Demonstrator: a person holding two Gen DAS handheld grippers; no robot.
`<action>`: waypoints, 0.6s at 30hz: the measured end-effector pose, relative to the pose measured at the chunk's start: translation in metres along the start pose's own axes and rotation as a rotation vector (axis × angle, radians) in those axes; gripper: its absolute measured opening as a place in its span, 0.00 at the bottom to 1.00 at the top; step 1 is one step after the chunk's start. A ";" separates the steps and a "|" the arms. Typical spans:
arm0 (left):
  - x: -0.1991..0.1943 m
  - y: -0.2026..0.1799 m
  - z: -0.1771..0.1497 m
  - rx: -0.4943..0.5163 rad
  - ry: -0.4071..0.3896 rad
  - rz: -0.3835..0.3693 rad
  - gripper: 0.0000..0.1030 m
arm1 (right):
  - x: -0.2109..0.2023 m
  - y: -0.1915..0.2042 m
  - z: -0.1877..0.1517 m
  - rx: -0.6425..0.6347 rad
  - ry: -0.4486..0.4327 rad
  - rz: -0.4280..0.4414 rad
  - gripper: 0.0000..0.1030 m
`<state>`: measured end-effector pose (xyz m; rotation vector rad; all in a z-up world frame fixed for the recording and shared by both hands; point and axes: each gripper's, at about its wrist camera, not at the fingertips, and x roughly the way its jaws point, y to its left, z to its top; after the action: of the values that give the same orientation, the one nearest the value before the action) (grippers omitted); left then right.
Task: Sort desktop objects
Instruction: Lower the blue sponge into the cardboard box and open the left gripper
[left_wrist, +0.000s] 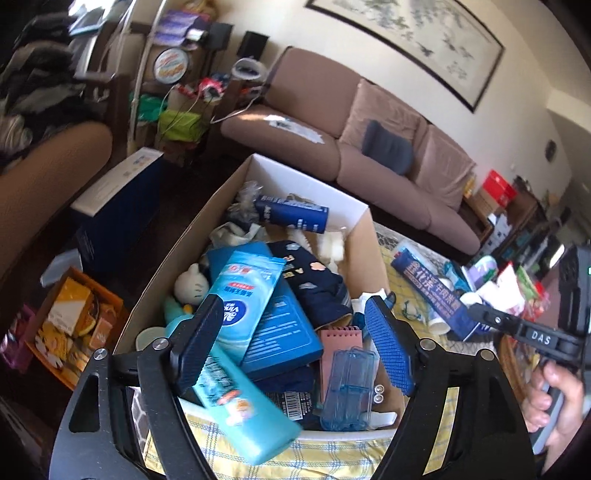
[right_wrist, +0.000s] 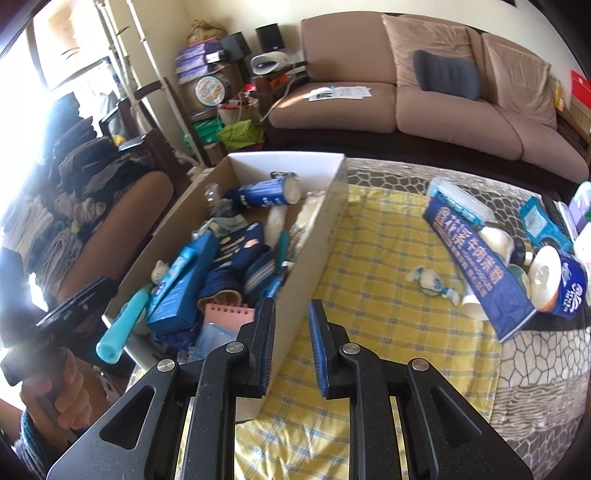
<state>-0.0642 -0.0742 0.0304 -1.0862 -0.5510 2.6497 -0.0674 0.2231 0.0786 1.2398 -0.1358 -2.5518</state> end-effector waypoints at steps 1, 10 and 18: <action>0.000 0.003 0.001 -0.012 0.001 0.004 0.74 | -0.002 -0.004 0.000 0.009 -0.004 -0.004 0.19; -0.004 0.002 -0.003 -0.012 -0.003 0.004 0.74 | -0.009 -0.077 -0.007 0.179 -0.005 -0.085 0.31; 0.000 -0.018 -0.009 0.075 -0.024 -0.073 0.76 | 0.000 -0.151 -0.035 0.237 0.053 -0.220 0.65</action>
<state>-0.0568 -0.0555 0.0318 -0.9954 -0.4815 2.6015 -0.0741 0.3682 0.0251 1.4825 -0.3144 -2.7492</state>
